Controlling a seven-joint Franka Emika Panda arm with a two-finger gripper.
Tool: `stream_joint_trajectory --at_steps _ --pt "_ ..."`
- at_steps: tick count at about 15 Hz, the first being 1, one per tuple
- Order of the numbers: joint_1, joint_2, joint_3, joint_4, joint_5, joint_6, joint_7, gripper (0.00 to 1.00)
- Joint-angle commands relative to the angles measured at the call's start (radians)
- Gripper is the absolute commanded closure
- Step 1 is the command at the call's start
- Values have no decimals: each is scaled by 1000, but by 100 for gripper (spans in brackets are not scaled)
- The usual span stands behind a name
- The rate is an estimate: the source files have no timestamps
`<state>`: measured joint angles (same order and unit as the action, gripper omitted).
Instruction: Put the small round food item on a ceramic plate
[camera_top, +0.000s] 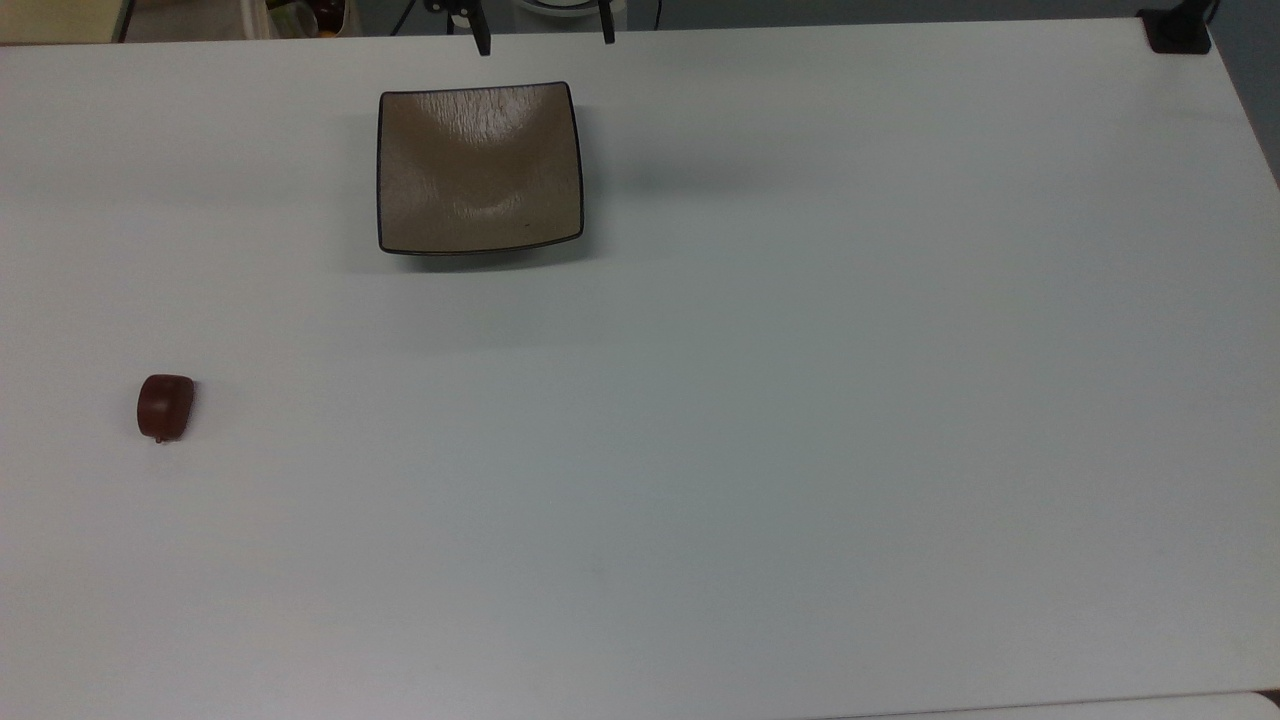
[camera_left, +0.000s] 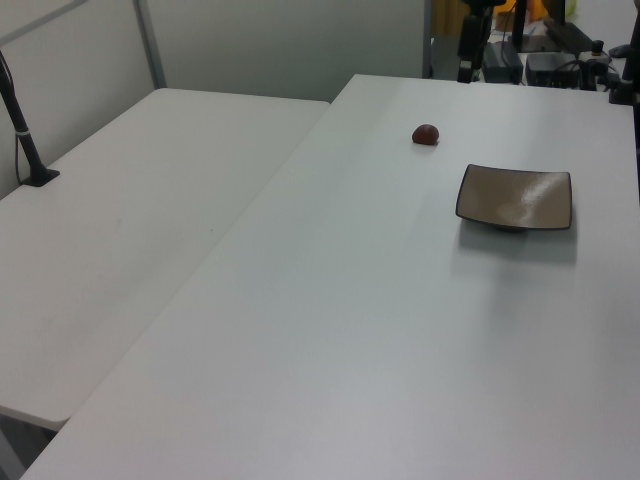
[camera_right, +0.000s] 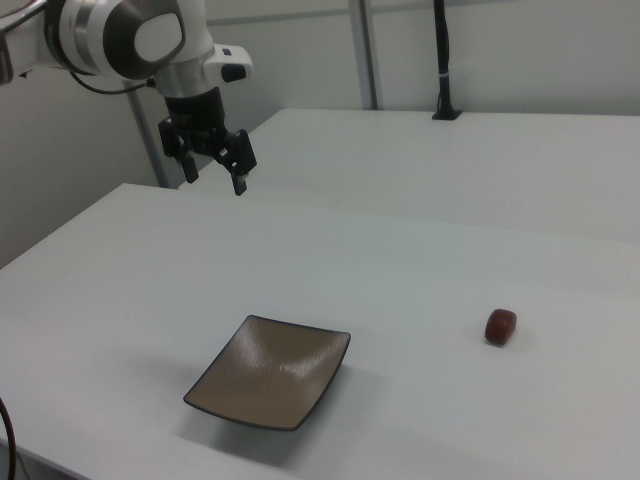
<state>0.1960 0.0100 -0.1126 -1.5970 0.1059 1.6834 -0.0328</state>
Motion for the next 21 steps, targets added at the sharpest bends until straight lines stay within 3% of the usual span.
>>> stream_joint_trajectory --at_steps 1,17,21 --pt "2 -12 -16 -20 -3 28 -15 0" --pt "-12 25 -16 -14 -5 30 -7 0" --pt "-58 80 -16 19 -5 102 -4 1"
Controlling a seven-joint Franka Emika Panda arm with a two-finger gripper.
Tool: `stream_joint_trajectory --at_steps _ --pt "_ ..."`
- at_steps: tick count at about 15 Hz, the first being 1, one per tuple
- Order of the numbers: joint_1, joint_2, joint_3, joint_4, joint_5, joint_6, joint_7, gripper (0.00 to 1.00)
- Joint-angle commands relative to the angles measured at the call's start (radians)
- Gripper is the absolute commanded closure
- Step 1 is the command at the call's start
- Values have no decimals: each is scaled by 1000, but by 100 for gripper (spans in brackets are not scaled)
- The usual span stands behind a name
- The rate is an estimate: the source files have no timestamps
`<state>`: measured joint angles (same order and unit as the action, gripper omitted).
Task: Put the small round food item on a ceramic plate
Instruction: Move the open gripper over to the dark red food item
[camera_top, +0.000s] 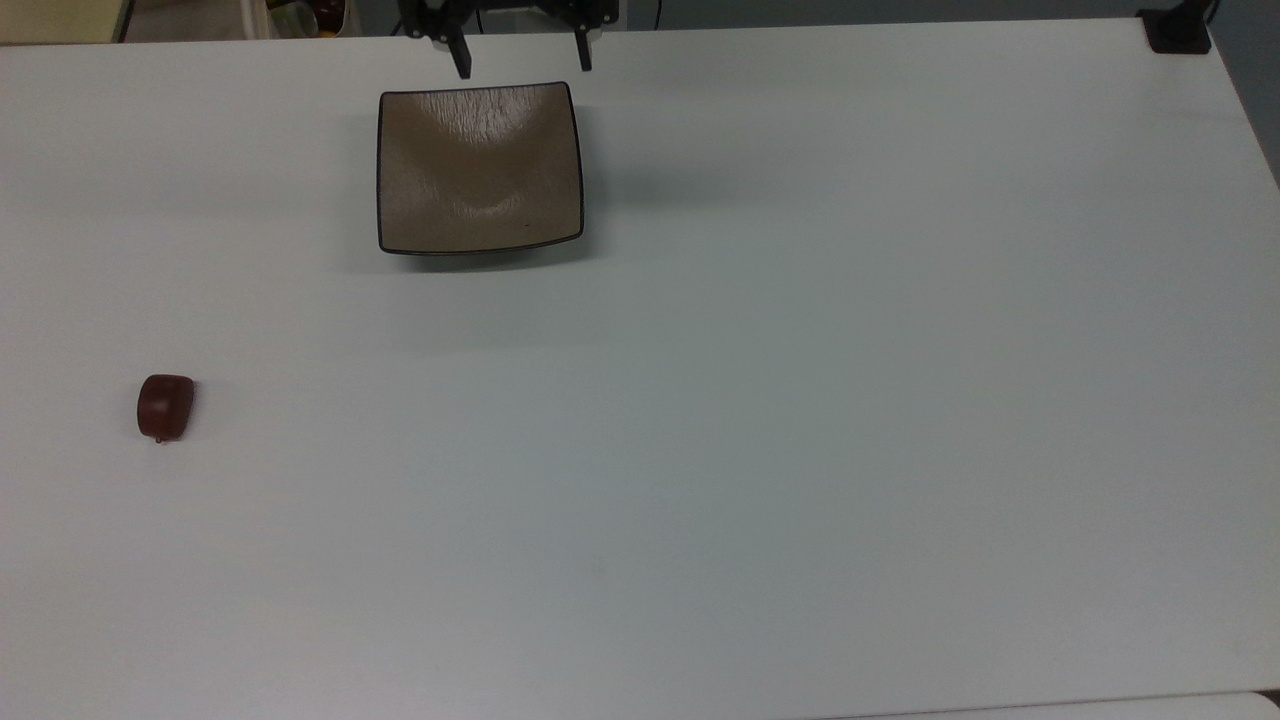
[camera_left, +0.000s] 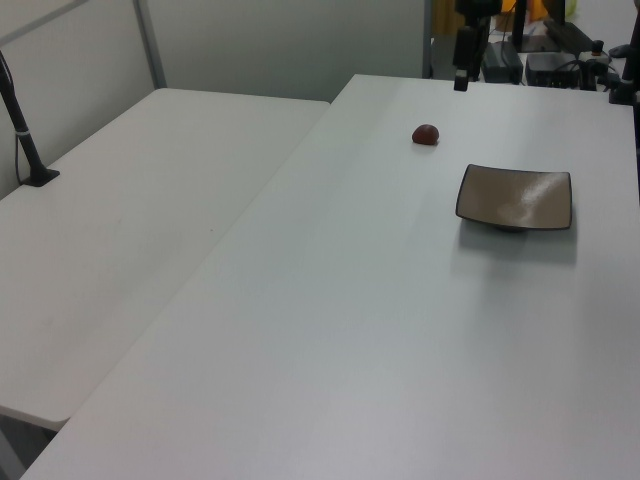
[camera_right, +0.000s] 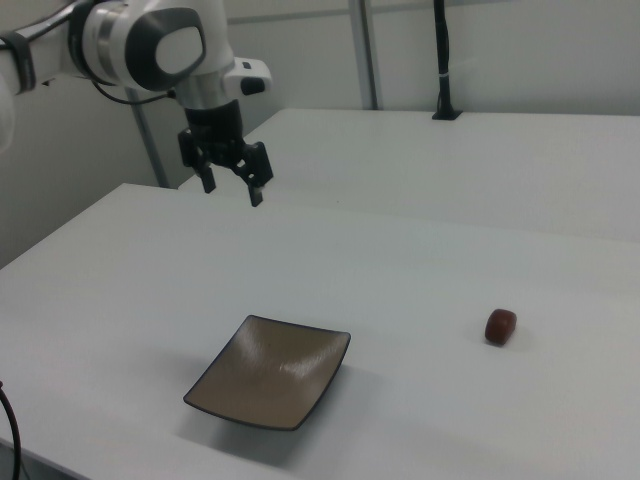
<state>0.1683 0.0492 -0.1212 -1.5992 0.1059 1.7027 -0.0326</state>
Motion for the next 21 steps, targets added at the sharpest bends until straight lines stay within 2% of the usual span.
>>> stream_joint_trajectory --at_steps 1,4,6,12,16,21 --pt "-47 52 -8 22 -3 128 0 3" --pt "-105 119 -9 71 -5 233 80 5" --pt "-150 197 -9 157 -5 244 88 0" --pt "-254 371 -11 332 -5 267 95 0" --pt "-294 478 -12 406 -6 342 95 0" --pt "-337 569 -35 426 -14 454 68 0"
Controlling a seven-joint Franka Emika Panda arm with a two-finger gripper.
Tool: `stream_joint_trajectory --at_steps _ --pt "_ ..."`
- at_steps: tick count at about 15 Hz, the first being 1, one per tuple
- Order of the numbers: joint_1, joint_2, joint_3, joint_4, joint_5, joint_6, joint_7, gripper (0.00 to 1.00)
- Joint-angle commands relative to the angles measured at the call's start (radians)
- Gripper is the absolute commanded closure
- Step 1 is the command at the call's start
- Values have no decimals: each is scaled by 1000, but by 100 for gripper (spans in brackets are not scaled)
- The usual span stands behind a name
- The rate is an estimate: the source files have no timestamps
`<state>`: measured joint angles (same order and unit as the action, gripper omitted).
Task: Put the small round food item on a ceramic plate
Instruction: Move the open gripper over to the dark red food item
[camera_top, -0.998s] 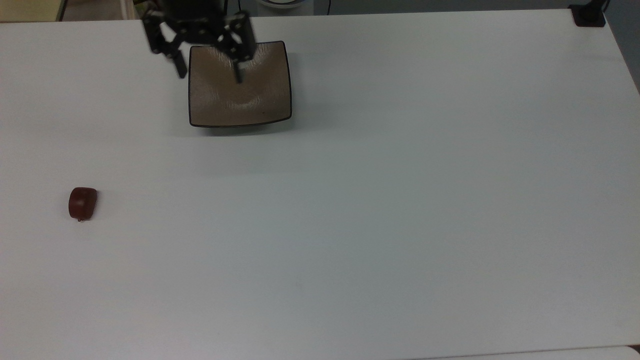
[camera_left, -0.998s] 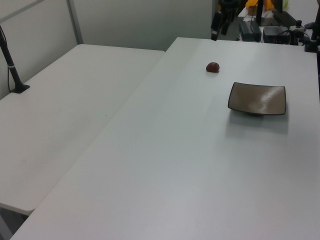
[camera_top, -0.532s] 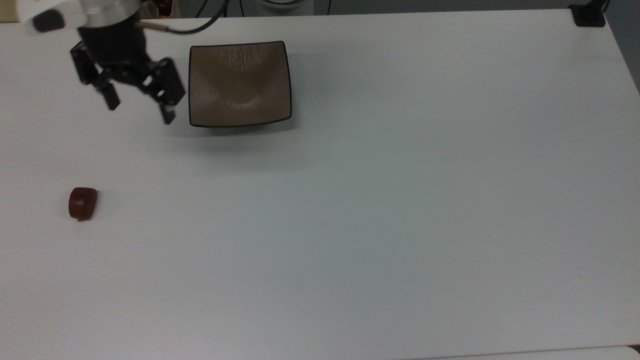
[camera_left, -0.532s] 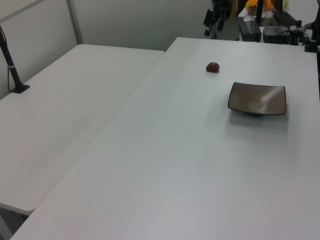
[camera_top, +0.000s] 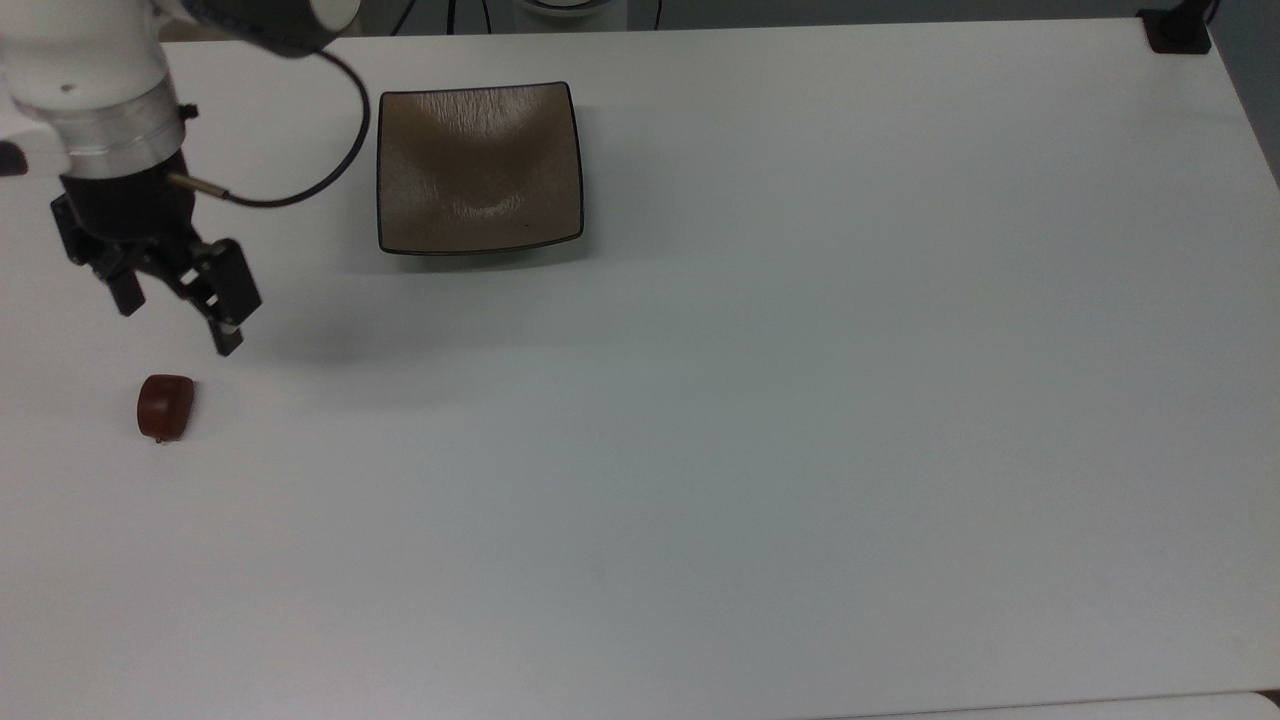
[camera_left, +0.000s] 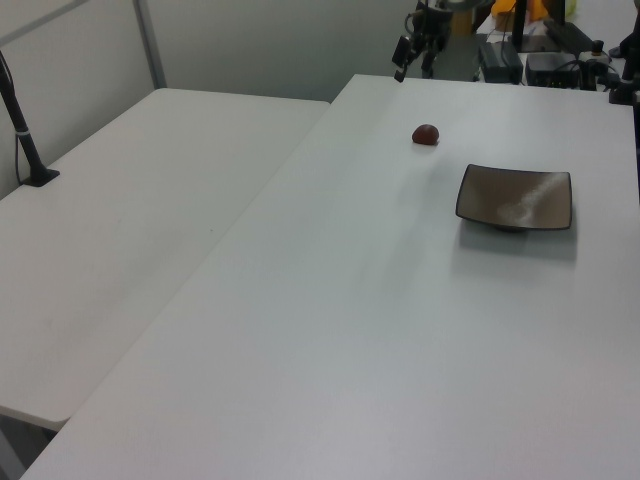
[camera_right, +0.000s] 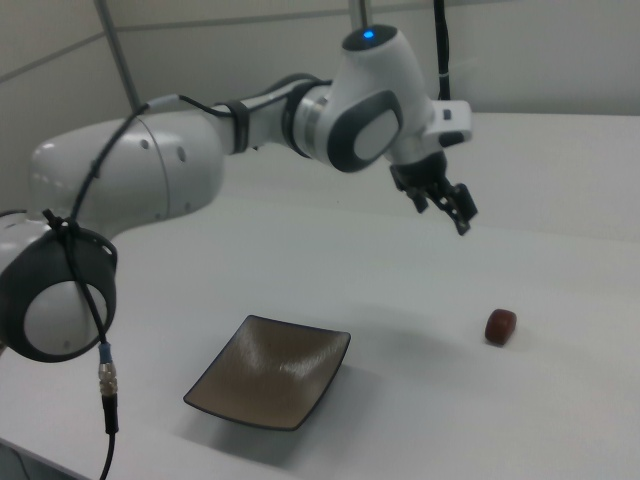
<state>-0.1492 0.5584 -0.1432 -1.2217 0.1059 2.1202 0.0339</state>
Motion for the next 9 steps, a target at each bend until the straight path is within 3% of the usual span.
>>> stream_joint_trajectory --at_steps 1,9 --pt "-30 80 -12 60 -18 40 -29 0" --pt "-107 233 -13 165 -35 23 -158 0"
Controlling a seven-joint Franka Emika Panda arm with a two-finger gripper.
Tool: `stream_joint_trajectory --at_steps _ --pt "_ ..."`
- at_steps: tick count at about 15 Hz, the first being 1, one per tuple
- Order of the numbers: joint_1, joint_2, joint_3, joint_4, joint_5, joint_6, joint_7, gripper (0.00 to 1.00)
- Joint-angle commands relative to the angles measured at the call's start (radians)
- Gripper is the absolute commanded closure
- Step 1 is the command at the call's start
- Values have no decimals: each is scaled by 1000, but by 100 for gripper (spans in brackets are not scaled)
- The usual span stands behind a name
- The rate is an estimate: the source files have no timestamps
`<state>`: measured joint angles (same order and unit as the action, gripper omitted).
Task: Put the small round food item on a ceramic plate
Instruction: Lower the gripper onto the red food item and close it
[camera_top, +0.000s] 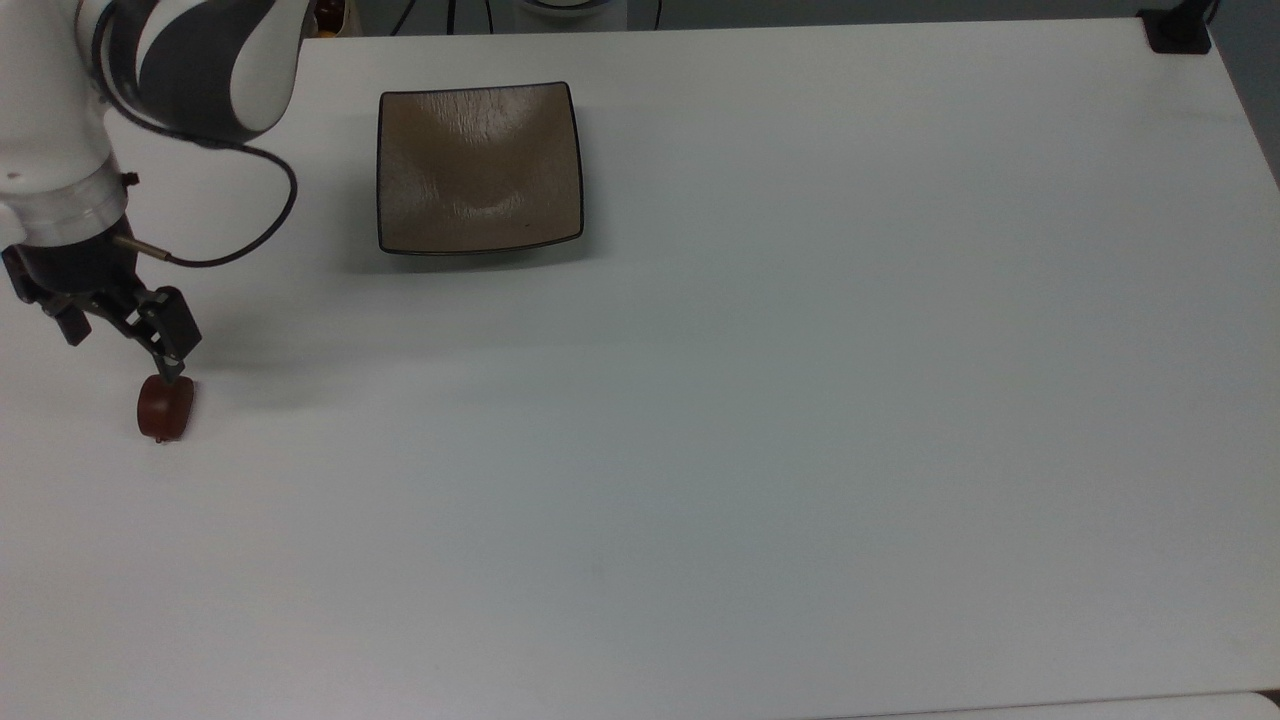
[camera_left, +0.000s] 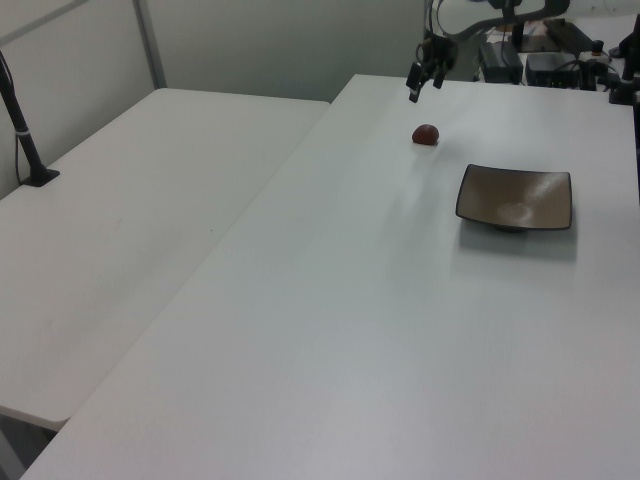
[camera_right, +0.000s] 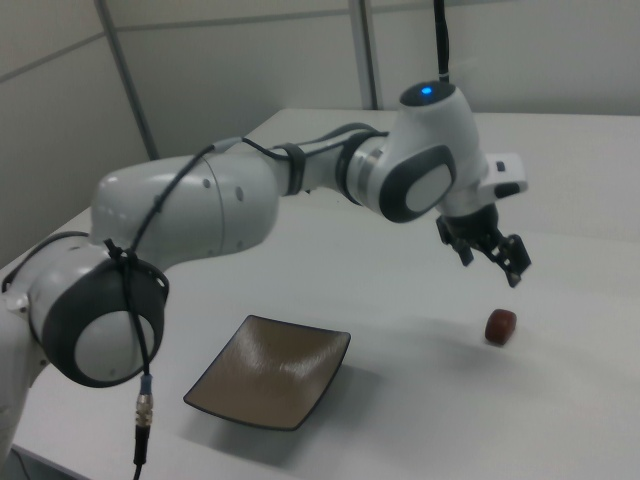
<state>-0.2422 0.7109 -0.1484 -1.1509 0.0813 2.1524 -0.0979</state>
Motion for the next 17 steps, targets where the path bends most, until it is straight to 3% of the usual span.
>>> stream_joint_trajectory --at_steps 1,17 --pt "-20 97 -6 100 -11 -9 -34 0" --pt "-25 157 13 91 -9 0 -220 3"
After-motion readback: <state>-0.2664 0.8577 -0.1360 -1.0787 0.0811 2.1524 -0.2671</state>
